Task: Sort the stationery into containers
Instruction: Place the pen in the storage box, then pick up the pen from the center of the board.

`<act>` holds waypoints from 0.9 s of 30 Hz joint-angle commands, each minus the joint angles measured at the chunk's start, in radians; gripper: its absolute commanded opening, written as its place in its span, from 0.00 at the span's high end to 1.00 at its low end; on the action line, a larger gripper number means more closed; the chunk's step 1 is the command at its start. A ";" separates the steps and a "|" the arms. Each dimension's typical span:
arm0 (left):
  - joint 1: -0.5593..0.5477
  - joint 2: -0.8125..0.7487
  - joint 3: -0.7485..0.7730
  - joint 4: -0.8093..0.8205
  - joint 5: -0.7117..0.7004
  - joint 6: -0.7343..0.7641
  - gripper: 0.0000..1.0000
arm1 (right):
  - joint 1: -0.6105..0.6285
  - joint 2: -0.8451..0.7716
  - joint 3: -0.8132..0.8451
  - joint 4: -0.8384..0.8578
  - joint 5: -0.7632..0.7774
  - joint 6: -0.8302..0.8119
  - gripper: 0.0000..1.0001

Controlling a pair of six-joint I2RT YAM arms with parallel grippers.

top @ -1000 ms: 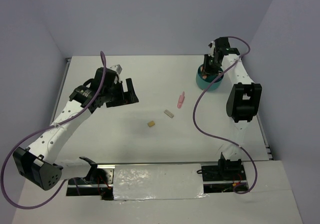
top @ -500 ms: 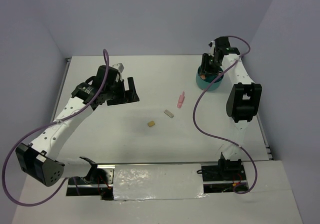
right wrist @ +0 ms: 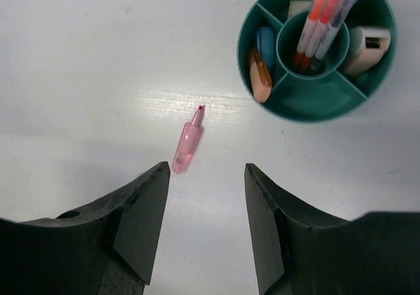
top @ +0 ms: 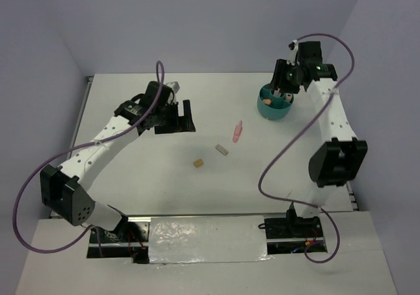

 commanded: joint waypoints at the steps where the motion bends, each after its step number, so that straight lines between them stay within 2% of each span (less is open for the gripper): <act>1: -0.081 0.103 0.074 0.070 -0.014 -0.007 0.01 | 0.008 -0.168 -0.141 0.061 -0.011 0.041 0.42; 6: -0.213 0.360 0.270 0.045 -0.080 0.030 0.01 | 0.006 -0.382 -0.271 0.078 0.016 0.102 0.32; 9: -0.266 0.512 0.402 0.021 -0.167 0.071 0.01 | 0.006 -0.484 -0.364 0.064 0.047 0.150 0.26; 11: -0.291 0.564 0.445 0.055 -0.219 0.109 0.01 | 0.008 -0.575 -0.421 0.083 0.080 0.170 0.19; 12: -0.315 0.606 0.456 0.073 -0.250 0.123 0.01 | 0.008 -0.603 -0.444 0.087 0.091 0.182 0.11; 14: -0.331 0.649 0.514 0.096 -0.302 0.154 0.01 | 0.006 -0.669 -0.498 0.084 0.101 0.185 0.06; 19: -0.348 0.807 0.661 0.087 -0.316 0.182 0.04 | 0.006 -0.738 -0.548 0.046 0.038 0.178 0.05; 21: -0.362 0.853 0.688 0.090 -0.338 0.197 0.05 | 0.006 -0.771 -0.578 0.050 0.010 0.188 0.05; 24: -0.365 0.919 0.746 0.066 -0.380 0.205 0.12 | 0.008 -0.805 -0.588 0.035 0.010 0.192 0.05; 27: -0.365 0.954 0.745 0.073 -0.388 0.222 0.13 | 0.014 -0.837 -0.587 0.026 0.028 0.195 0.05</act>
